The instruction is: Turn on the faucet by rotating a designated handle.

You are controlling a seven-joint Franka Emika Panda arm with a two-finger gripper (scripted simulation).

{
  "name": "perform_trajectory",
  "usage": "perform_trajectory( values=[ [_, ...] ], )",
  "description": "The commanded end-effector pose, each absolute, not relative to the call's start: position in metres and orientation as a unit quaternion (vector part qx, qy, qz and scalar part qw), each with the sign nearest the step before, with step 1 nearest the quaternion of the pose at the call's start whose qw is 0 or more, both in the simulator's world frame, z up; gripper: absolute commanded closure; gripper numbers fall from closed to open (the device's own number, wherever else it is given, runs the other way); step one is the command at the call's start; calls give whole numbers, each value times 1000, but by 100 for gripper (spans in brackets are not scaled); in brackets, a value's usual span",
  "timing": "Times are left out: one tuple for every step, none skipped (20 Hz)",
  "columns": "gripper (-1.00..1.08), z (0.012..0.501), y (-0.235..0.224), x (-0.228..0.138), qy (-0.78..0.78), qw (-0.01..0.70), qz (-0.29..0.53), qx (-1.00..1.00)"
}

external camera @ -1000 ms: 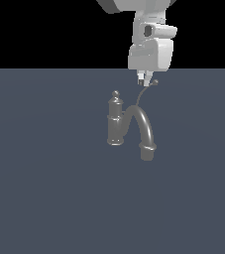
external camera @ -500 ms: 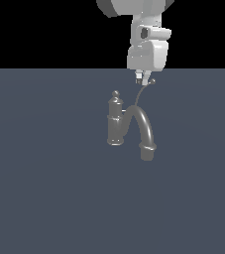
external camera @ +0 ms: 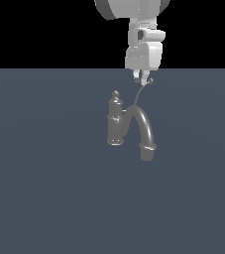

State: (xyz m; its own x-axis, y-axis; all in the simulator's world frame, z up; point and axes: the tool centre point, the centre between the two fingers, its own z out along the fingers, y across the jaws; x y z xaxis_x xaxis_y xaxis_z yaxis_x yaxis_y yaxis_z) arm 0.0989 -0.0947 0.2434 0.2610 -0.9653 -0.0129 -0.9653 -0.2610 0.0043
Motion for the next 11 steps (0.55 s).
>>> perform_trajectory(
  values=[
    [108, 242, -107, 107, 615, 1, 1, -789],
    [108, 242, -107, 109, 615, 1, 1, -788],
    [108, 242, -107, 112, 615, 1, 1, -788],
    [108, 242, -108, 114, 616, 1, 1, -788],
    [108, 242, -108, 116, 616, 1, 1, -787],
    [108, 242, -108, 119, 617, 1, 1, -787],
    [108, 242, -108, 121, 617, 1, 0, -787],
    [108, 242, -108, 123, 618, 0, 0, -786],
    [108, 242, -108, 126, 618, 0, 0, -786],
    [108, 242, -109, 128, 619, 0, 0, -786],
    [108, 242, -109, 128, 619, 0, 0, -786]
  ],
)
